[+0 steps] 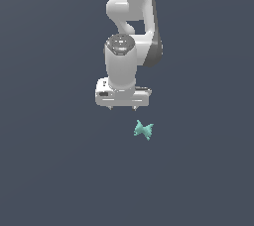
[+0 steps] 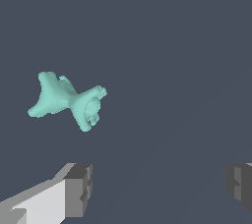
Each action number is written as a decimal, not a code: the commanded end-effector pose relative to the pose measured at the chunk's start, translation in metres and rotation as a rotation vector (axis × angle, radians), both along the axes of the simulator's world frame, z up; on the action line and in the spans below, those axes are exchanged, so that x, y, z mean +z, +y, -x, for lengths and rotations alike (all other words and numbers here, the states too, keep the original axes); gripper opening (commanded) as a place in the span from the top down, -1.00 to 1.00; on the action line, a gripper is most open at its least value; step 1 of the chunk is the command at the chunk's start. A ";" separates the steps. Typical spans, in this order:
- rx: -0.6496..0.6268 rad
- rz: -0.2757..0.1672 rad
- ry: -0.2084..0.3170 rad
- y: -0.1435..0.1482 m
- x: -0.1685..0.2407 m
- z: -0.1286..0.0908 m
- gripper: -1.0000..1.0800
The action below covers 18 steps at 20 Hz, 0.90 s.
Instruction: Pick up the object and move it to a goal position.
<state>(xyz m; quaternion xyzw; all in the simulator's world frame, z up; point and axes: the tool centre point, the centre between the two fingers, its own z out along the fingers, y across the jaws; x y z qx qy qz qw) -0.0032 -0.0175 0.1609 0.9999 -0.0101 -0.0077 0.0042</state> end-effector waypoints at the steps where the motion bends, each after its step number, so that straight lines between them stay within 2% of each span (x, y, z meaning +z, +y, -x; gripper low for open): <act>1: 0.000 0.000 0.000 0.000 0.000 0.000 -0.92; 10: 0.038 0.021 0.042 0.013 -0.016 0.013 -0.92; 18: 0.068 0.020 0.041 0.015 -0.017 0.012 -0.92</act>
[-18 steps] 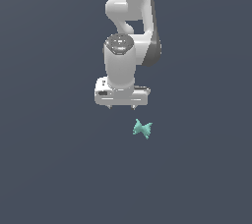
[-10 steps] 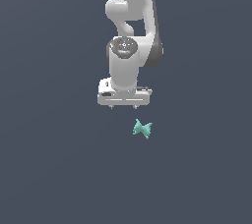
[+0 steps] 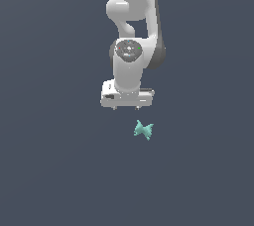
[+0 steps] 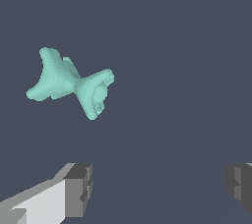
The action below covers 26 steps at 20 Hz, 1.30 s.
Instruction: Pick up the object and move it to a goal position.
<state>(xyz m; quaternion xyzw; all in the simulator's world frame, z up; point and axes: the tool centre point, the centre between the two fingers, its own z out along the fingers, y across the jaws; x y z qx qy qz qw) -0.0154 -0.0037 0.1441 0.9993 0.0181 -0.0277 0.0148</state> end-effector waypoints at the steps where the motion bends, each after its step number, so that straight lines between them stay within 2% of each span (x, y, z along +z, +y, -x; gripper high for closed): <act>1: 0.022 -0.001 0.000 0.001 -0.001 -0.001 -0.92; 11: 0.211 -0.008 0.000 0.013 -0.008 -0.010 -0.92; 26: 0.672 -0.031 -0.005 0.043 -0.023 -0.031 -0.92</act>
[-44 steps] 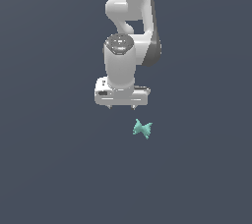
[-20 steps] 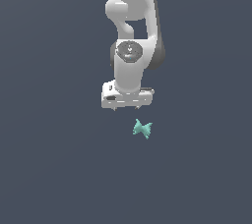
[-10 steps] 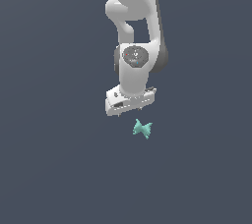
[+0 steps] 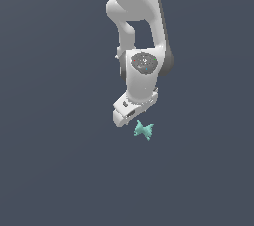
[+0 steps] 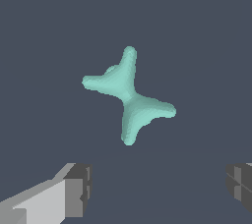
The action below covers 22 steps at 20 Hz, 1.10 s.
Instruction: Pick up the object and move it to a goal position.
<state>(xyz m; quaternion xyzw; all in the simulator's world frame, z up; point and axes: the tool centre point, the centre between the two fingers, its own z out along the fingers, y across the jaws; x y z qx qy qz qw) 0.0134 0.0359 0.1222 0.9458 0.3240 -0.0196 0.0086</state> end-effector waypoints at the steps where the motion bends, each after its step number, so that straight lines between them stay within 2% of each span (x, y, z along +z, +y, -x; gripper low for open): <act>1: 0.079 -0.005 -0.002 0.005 -0.003 -0.003 -0.92; 13: 0.431 -0.027 -0.013 0.029 -0.013 -0.019 -0.92; 22: 0.577 -0.036 -0.020 0.039 -0.017 -0.025 -0.92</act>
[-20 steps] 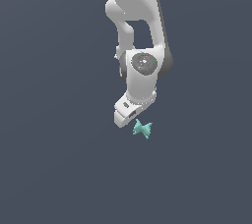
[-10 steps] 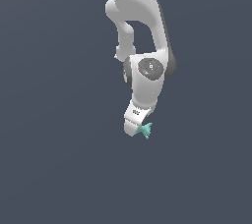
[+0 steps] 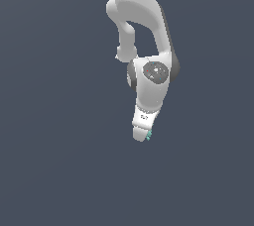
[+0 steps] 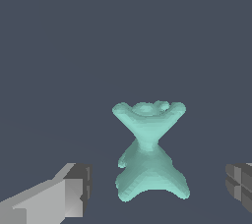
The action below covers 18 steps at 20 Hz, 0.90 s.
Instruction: Pick up the object and move it to a goal position.
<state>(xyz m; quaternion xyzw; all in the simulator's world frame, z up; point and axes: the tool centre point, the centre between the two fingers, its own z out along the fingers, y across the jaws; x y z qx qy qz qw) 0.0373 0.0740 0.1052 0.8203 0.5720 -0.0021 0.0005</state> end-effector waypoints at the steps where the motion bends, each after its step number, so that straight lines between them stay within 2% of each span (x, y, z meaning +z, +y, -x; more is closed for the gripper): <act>1: 0.028 -0.002 -0.002 0.002 -0.001 -0.001 -0.92; 10: 0.042 -0.003 -0.002 0.003 -0.005 -0.002 -0.92; 18: 0.047 -0.003 -0.003 0.003 -0.042 -0.001 -0.92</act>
